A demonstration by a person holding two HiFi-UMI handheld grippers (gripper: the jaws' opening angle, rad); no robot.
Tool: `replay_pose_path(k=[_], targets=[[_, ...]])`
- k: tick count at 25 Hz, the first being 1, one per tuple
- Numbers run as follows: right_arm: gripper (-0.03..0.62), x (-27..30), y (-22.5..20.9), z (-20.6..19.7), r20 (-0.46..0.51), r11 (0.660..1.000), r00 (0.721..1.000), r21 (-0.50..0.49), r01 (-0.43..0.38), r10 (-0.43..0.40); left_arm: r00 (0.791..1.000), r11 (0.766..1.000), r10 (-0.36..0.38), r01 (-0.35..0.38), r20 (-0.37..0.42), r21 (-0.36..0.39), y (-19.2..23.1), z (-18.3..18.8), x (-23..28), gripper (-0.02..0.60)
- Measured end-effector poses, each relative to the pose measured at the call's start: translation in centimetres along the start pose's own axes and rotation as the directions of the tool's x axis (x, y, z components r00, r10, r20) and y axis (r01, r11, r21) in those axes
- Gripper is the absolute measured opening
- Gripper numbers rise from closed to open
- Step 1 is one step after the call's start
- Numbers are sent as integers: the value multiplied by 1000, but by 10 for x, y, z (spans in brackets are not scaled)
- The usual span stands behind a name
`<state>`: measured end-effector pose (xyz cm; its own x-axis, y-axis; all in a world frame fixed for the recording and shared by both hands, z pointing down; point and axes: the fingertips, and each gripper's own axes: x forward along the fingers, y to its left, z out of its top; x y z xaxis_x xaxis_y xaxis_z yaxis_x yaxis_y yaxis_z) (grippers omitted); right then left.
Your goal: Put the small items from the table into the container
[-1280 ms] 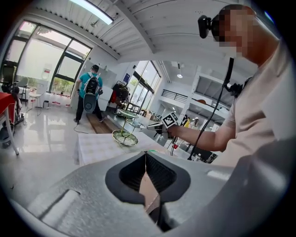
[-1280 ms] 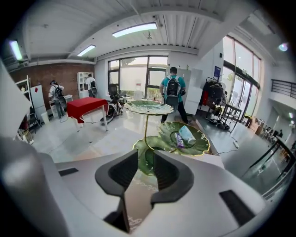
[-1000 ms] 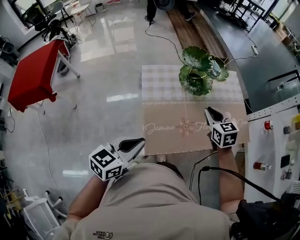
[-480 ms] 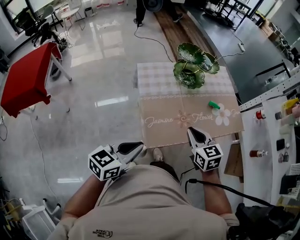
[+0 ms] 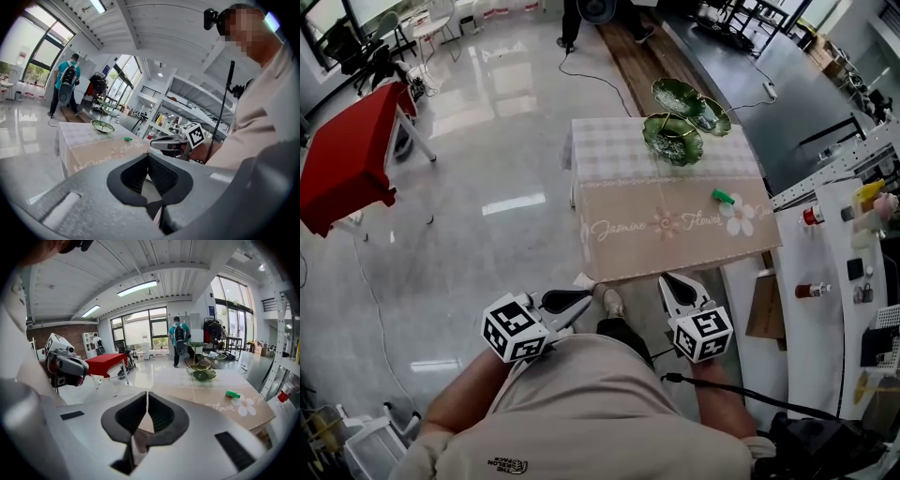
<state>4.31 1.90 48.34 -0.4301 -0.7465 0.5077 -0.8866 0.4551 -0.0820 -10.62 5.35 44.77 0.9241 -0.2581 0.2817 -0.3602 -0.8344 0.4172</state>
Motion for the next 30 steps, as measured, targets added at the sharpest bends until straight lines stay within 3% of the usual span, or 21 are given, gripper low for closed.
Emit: replay_pose_path(k=[17,23,30], targets=[[25,-13,51,-12,9,999,1000,-31,-29,30,1000,1000,-17,18,-20,22,-18,-25,-19,8],[25,-13,46,-12,3,998,999,-41,-37,37,1000,999,1,0,-28,41,-15,-24,-18,8],[25,-5,19,-10,0,994,998,-94,-57,58,999,999,41,-41,-8,7,-1,-13,-1,8]])
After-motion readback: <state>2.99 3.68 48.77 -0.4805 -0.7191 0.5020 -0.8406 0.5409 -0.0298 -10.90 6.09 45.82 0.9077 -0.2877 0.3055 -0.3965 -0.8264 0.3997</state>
